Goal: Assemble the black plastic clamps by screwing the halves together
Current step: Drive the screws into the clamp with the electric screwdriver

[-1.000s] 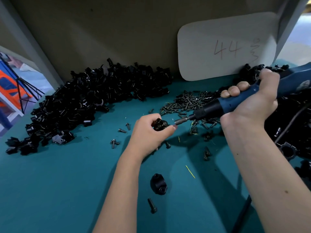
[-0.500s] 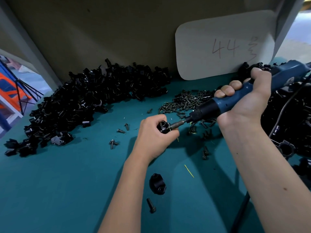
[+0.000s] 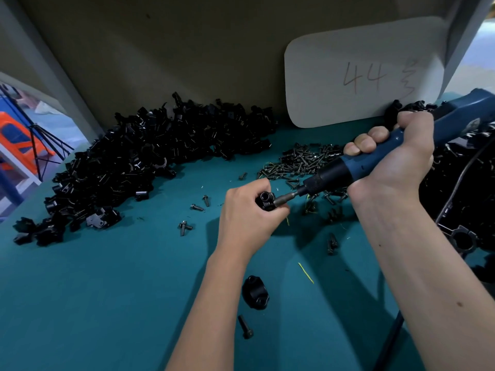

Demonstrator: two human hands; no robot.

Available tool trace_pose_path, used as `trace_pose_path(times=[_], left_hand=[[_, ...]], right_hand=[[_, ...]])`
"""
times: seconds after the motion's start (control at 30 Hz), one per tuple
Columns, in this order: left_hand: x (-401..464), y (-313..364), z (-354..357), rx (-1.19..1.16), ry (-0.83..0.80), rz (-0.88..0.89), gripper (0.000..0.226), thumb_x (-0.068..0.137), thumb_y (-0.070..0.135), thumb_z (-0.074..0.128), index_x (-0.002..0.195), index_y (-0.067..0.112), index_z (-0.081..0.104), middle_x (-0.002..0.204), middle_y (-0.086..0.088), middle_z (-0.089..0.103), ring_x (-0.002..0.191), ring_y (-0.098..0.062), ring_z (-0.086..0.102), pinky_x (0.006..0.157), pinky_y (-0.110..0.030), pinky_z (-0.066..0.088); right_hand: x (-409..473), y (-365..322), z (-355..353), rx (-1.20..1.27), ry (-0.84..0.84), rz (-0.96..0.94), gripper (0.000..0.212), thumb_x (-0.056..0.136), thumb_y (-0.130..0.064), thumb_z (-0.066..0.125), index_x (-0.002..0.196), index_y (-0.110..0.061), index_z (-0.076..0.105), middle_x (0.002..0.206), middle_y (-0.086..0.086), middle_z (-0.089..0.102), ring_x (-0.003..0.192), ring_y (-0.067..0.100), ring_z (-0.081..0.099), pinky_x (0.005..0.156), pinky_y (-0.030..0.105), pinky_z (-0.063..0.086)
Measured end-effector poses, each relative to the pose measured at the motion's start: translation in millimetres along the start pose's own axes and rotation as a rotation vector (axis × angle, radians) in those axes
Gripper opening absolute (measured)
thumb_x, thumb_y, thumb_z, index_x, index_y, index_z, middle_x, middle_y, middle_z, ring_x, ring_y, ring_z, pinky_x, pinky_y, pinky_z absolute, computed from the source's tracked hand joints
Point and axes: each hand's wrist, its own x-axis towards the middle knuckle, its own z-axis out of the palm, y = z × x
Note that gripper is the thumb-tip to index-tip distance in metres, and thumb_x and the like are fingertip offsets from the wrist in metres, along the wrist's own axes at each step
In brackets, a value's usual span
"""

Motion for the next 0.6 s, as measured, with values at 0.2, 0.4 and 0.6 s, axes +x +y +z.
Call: trace_pose_path(times=[0.2,0.4,0.6], left_hand=[[-3.2,-0.4,1.5,0.057,-0.007,-0.036,0.034,0.063,0.041,0.063,0.060,0.022,0.035,0.053,0.004,0.035,0.056,-0.018,0.029,0.050,-0.032,0.022],[-4.5,-1.9,3.4,0.112,-0.027,-0.097,0.032,0.063,0.042,0.065,0.062,0.022,0.039,0.053,0.005,0.039,0.055,-0.017,0.030,0.049,-0.030,0.023],[-5.3,-2.0,3.6,0.171,-0.049,-0.119,0.028,0.065,0.042,0.064,0.064,0.025,0.041,0.052,0.004,0.039,0.053,-0.018,0.030,0.047,-0.029,0.022]], right_hand=[[-2.1,6.8,0.4,0.036,0.024,-0.056,0.024,0.095,-0.018,0.054,0.078,-0.017,0.037,0.060,-0.001,0.040,0.047,0.015,0.037,0.049,0.025,0.036],[-2.5,13.3,-4.7,0.023,0.056,-0.077,0.020,0.094,-0.015,0.054,0.083,-0.016,0.037,0.060,-0.001,0.041,0.048,0.015,0.037,0.049,0.026,0.035],[-5.8,16.3,-2.6,-0.014,0.032,-0.098,0.020,0.094,-0.014,0.054,0.085,-0.015,0.036,0.061,-0.001,0.040,0.049,0.016,0.037,0.050,0.027,0.035]])
